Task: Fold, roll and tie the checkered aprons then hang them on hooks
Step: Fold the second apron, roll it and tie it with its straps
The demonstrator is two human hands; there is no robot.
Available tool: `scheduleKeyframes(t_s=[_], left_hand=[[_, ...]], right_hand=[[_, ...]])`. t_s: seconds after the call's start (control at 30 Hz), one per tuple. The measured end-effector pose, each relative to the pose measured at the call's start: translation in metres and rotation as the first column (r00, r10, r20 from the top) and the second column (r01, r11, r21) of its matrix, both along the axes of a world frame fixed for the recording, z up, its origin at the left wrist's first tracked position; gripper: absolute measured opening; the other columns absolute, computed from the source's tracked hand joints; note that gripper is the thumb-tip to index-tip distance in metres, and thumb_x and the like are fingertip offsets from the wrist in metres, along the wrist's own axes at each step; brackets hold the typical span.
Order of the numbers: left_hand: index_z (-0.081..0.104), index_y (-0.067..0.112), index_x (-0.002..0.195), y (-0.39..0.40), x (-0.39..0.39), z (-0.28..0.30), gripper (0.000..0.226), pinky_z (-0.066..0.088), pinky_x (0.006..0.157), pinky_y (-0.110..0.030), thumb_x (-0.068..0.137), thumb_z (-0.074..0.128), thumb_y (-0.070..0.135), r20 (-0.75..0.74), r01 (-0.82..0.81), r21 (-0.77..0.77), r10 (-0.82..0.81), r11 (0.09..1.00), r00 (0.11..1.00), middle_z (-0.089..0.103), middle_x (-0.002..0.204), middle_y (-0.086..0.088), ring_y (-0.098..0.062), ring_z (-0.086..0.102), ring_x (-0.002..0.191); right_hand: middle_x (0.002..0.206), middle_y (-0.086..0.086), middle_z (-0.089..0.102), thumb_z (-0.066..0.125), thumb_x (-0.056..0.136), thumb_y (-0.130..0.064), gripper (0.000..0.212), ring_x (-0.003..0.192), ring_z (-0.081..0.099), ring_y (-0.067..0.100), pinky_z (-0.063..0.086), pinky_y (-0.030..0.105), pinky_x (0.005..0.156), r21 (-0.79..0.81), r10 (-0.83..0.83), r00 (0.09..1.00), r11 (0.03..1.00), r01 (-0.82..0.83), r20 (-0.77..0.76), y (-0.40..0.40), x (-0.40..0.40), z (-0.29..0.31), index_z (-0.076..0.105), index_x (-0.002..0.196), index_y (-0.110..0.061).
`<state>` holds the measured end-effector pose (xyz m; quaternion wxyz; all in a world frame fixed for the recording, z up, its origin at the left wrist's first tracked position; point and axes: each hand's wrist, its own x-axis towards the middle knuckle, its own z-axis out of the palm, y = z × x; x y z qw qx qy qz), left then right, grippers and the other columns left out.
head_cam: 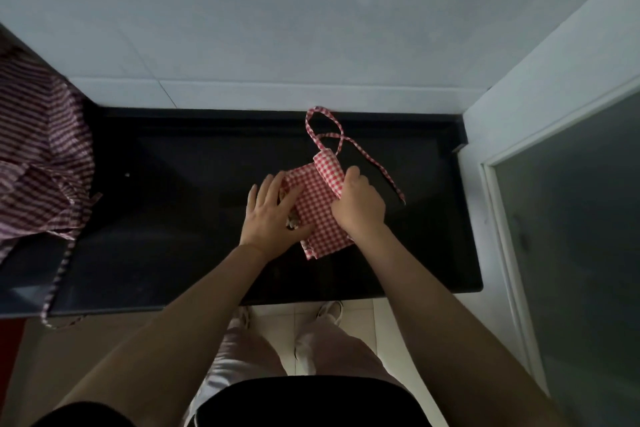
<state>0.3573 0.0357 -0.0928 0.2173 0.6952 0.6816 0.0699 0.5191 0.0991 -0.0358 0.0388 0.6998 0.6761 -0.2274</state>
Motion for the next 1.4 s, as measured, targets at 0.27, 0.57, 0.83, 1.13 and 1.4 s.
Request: scheduleKeyframes(t_s=[0.27, 0.57, 0.83, 1.13, 1.4], left_hand=[[0.009, 0.035, 0.156, 0.002, 0.016, -0.002, 0.087, 0.001, 0.122, -0.052, 0.088, 0.057, 0.06, -0.035, -0.121, -0.094, 0.118, 0.988, 0.992, 0.004, 0.166, 0.001, -0.022, -0.002, 0.152], [0.01, 0.023, 0.157, 0.0, 0.005, -0.004, 0.093, 0.004, 0.123, -0.049, 0.087, 0.066, 0.048, 0.154, -0.119, -0.077, 0.13, 0.99, 0.979, 0.01, 0.165, 0.001, -0.018, 0.002, 0.152], [0.044, 0.02, 0.125, 0.0, -0.003, 0.027, 0.034, 0.056, 0.069, -0.031, 0.096, 0.056, 0.032, 0.419, -0.57, -0.196, 0.594, 0.798, 0.687, 0.054, 0.122, -0.007, -0.016, 0.061, 0.085], [0.046, 0.017, 0.132, 0.025, 0.023, 0.027, 0.065, 0.052, 0.073, -0.035, 0.086, 0.06, 0.06, 0.246, -0.556, -0.578, 0.777, 0.597, 0.579, 0.056, 0.125, -0.008, -0.023, 0.061, 0.097], [0.057, 0.022, 0.093, 0.025, 0.014, 0.03, 0.008, 0.057, 0.085, -0.038, 0.096, 0.056, 0.029, 0.352, -0.542, -0.56, 0.772, 0.627, 0.53, 0.065, 0.095, 0.002, -0.017, 0.066, 0.088]], right_hand=[[0.128, 0.011, 0.053, 0.066, 0.093, -0.024, 0.06, 0.107, 0.06, 0.022, 0.055, 0.034, 0.088, 0.122, 0.035, 0.999, 0.992, -0.033, -0.018, -0.019, -0.04, 0.003, 0.034, 0.141, -0.01], [0.132, 0.011, 0.053, 0.06, 0.096, -0.024, 0.048, 0.116, 0.056, 0.021, 0.048, 0.032, 0.098, 0.215, 0.235, 0.971, 0.951, -0.221, -0.038, -0.043, -0.044, -0.01, 0.038, 0.137, -0.01], [0.12, 0.008, 0.049, 0.066, 0.085, -0.033, 0.045, 0.1, 0.051, 0.017, 0.046, 0.028, 0.085, 0.289, 0.329, 0.944, 0.906, -0.309, -0.022, -0.06, -0.032, -0.025, 0.047, 0.122, -0.016], [0.126, 0.006, 0.054, 0.063, 0.093, -0.023, 0.038, 0.115, 0.053, 0.019, 0.045, 0.032, 0.102, 0.173, 0.208, 0.971, 0.967, -0.186, -0.117, -0.06, -0.038, -0.019, 0.05, 0.126, -0.011], [0.112, -0.006, 0.059, 0.062, 0.094, -0.028, 0.022, 0.102, 0.06, 0.01, 0.047, 0.02, 0.077, -0.067, 0.014, 0.914, 0.997, -0.045, -0.406, -0.039, -0.017, -0.002, 0.057, 0.115, -0.022]])
